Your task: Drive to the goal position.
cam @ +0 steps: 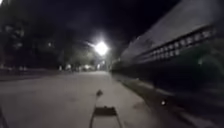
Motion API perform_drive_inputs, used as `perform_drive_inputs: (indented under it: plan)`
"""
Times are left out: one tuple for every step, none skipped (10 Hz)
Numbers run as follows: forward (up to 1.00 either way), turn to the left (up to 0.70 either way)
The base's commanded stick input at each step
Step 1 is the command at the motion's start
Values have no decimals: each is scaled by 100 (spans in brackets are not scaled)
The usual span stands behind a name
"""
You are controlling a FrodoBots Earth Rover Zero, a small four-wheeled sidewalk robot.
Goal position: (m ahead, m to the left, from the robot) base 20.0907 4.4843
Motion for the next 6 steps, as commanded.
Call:
perform_drive_inputs:
  plan:
    - [70, 0]
    - [70, 0]
    - [70, 0]
    - [70, 0]
    - [70, 0]
    - [70, 0]
